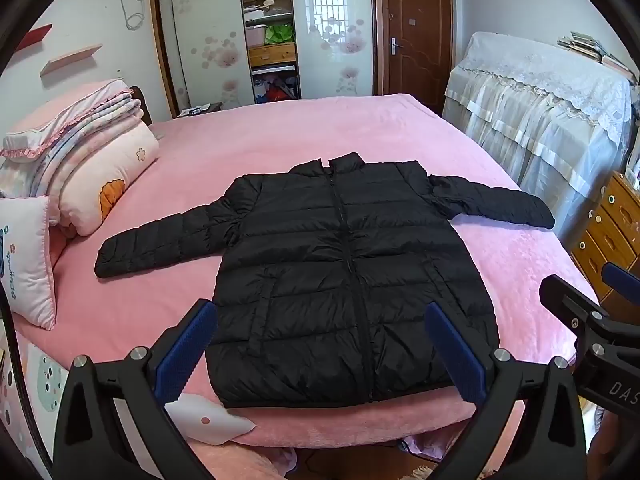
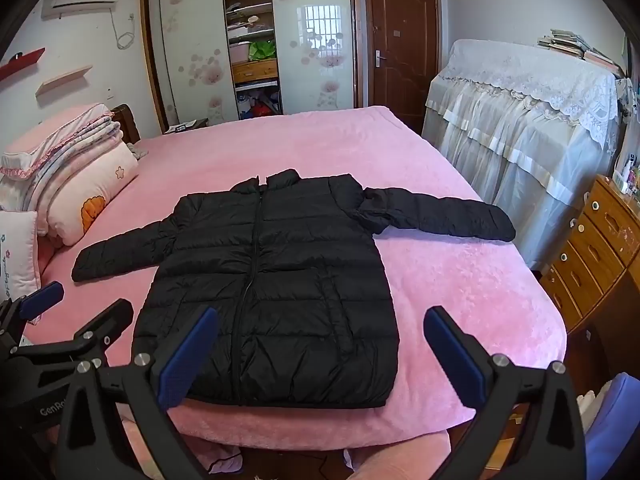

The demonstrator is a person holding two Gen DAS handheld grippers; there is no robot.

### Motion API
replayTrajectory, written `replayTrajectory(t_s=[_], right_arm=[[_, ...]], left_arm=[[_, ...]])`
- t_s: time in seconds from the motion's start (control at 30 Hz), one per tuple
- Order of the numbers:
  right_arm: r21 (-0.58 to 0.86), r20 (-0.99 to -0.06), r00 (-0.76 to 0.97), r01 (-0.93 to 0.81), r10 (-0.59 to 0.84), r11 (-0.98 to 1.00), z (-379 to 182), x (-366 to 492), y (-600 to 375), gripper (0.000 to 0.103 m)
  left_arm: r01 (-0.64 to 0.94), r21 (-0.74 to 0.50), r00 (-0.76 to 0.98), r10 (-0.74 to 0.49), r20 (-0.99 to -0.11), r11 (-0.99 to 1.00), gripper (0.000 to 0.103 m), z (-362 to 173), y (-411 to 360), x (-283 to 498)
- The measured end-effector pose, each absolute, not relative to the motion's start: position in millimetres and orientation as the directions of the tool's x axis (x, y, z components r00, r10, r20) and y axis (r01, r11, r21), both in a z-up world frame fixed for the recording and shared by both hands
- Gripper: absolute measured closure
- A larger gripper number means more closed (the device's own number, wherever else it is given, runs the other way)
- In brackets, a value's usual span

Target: Fold large clothes

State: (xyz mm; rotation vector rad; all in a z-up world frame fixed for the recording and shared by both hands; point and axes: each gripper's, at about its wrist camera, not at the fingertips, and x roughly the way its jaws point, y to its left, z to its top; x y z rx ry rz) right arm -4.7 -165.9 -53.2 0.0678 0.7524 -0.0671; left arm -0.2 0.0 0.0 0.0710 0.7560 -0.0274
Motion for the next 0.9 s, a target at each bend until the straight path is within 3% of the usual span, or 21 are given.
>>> replayTrajectory(t_s=[0.9], right_arm=[[0.055,-0.702,0.712,0.079,-0.018,0.995,-66,-2,-167,0.000]], left_arm=[[0.060,0.069,0.713,0.005,-0.701,0.996,0.000,-5,-10,-5]])
